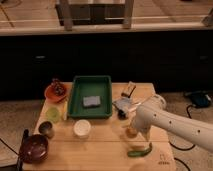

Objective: Place apple in paper cup

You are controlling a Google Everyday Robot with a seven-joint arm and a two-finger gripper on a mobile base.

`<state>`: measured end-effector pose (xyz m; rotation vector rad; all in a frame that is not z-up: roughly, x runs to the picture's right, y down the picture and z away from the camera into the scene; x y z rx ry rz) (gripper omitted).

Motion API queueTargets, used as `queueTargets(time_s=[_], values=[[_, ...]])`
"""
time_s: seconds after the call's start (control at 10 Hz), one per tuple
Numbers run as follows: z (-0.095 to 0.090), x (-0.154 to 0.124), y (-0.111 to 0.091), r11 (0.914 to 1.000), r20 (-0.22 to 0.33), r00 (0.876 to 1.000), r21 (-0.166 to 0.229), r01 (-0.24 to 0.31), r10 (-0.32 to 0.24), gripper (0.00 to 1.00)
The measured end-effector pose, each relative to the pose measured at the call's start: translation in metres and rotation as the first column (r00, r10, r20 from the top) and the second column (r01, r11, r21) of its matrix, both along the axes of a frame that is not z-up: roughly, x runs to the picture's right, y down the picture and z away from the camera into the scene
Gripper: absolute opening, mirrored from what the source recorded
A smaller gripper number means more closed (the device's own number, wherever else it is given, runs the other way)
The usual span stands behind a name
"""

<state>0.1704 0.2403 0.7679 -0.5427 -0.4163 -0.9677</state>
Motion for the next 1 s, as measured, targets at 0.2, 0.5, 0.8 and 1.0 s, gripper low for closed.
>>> queueTargets(time_s=[0.2,0.5,0.8,1.0], values=[[0.003,-0.001,0.001,0.9998,0.016,1.0,-0.01,0.018,-0.018,0.8],[0.006,-0.002,0.001,0.9992,0.03,0.999,-0.019,0.034,-0.033,0.8],[0.009,0.0,0.001,0.9983,0.042,0.998,-0.029,0.051,-0.05,0.8],[0.012,0.0,0.001,0.9971,0.051,0.997,-0.037,0.067,-0.065,0.8]])
